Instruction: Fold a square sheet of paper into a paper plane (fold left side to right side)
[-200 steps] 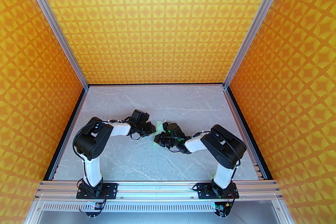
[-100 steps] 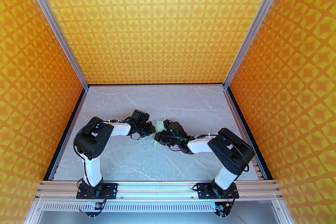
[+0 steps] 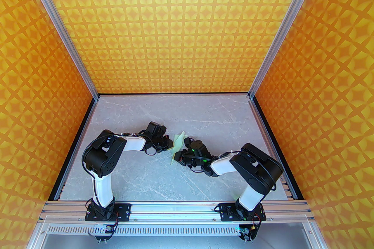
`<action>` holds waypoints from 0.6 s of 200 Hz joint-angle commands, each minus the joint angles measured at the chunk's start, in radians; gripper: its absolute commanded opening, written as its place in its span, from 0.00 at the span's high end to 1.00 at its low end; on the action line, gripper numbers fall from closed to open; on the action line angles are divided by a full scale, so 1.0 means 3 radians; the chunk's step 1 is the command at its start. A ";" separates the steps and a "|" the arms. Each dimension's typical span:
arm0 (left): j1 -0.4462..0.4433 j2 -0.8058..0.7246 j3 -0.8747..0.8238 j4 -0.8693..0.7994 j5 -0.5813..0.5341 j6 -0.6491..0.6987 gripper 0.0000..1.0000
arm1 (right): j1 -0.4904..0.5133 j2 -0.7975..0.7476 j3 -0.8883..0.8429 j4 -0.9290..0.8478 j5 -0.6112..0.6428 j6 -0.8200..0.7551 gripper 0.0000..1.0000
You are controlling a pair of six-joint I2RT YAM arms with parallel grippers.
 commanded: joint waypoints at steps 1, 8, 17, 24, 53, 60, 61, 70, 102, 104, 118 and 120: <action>-0.0048 0.0181 -0.0010 0.0041 -0.0050 0.0002 0.93 | 0.0030 0.0124 -0.0054 0.0233 -0.0022 0.0109 0.97; -0.0048 0.0187 -0.0007 0.0040 -0.0050 0.0002 0.93 | 0.0030 0.0143 -0.0060 0.0269 -0.0020 0.0125 0.97; -0.0048 0.0186 -0.0011 0.0041 -0.0050 0.0000 0.93 | 0.0034 0.0167 -0.0071 0.0304 -0.0021 0.0139 0.97; -0.0053 0.0185 -0.0008 0.0038 -0.0050 0.0006 0.93 | 0.0035 0.0179 -0.0077 0.0334 -0.0022 0.0146 0.97; -0.0048 0.0190 0.0000 0.0030 -0.0050 0.0007 0.92 | 0.0040 0.0237 -0.0093 0.0404 -0.0022 0.0164 0.97; -0.0048 0.0192 -0.0001 0.0029 -0.0050 0.0005 0.93 | 0.0040 0.0256 -0.0095 0.0430 -0.0022 0.0172 0.97; -0.0048 0.0189 -0.0001 0.0028 -0.0050 0.0006 0.93 | 0.0040 0.0262 -0.0094 0.0433 -0.0022 0.0172 0.97; -0.0051 0.0189 0.0002 0.0029 -0.0049 0.0007 0.93 | 0.0040 0.0287 -0.0093 0.0475 -0.0024 0.0191 0.97; -0.0048 0.0194 0.0001 0.0030 -0.0050 0.0007 0.92 | 0.0050 0.0375 -0.0078 0.0564 -0.0028 0.0228 0.97; -0.0050 0.0194 0.0003 0.0028 -0.0048 0.0006 0.92 | 0.0050 0.0375 -0.0078 0.0568 -0.0032 0.0232 0.96; -0.0048 0.0196 0.0000 0.0028 -0.0050 0.0007 0.92 | 0.0050 0.0400 -0.0064 0.0577 -0.0028 0.0241 0.96; -0.0048 0.0193 -0.0001 0.0030 -0.0050 0.0007 0.92 | 0.0050 0.0397 -0.0063 0.0576 -0.0031 0.0243 0.96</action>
